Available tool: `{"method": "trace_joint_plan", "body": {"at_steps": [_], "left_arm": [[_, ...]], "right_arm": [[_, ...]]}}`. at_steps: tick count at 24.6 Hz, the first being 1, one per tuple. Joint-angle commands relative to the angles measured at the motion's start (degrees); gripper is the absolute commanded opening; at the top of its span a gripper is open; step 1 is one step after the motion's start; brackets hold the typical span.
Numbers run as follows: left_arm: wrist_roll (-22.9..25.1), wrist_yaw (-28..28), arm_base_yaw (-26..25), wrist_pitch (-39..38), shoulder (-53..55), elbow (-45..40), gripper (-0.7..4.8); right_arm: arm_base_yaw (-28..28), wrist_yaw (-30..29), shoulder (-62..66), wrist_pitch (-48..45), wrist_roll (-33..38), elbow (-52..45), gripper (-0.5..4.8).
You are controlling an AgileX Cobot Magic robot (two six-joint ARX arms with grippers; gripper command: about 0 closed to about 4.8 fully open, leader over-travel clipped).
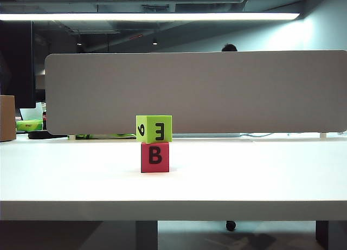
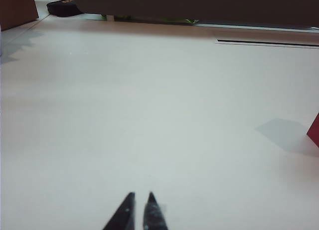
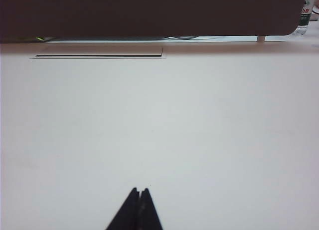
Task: Stack the letter block on the right onto the letter block on the left.
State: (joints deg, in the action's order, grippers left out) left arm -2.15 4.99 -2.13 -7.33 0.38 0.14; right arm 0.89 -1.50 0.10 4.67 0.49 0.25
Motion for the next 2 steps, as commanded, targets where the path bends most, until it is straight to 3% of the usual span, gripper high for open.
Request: {"method": "trace_joint_plan", "body": {"at_steps": [1, 2], "left_arm": [[0.02, 0.2, 0.02, 0.55, 0.0, 0.31, 0.26], [0.02, 0.2, 0.02, 0.52, 0.0, 0.31, 0.26]], "right_arm": [[0.09, 0.26, -0.09, -0.5, -0.15, -0.17, -0.06], [0.09, 0.26, -0.09, -0.5, -0.15, -0.17, -0.06]]}}
